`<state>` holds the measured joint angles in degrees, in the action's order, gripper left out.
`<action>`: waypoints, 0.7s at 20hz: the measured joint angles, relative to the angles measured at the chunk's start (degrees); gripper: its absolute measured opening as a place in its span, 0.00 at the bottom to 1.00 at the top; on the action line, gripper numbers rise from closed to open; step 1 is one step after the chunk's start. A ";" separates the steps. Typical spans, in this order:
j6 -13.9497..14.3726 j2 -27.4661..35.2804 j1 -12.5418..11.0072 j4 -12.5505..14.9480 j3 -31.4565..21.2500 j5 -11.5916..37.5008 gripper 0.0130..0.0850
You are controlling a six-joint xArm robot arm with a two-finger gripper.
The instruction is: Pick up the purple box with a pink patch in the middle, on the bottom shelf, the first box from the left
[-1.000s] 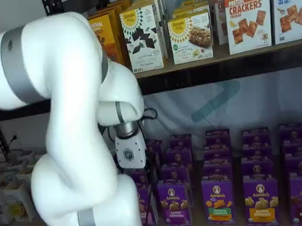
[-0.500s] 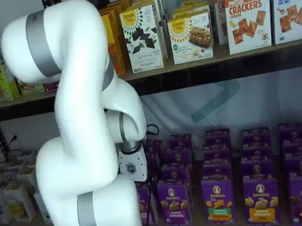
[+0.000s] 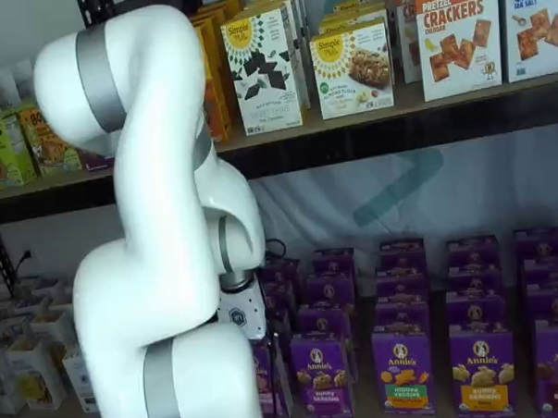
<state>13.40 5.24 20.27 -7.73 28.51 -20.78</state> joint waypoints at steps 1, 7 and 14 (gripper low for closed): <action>0.93 0.93 0.15 0.83 0.80 -0.12 1.00; 4.55 8.29 0.69 4.16 6.95 -0.23 1.00; 5.95 16.87 -0.24 6.64 15.10 -0.57 1.00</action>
<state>19.35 22.11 20.03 -1.09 43.61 -21.35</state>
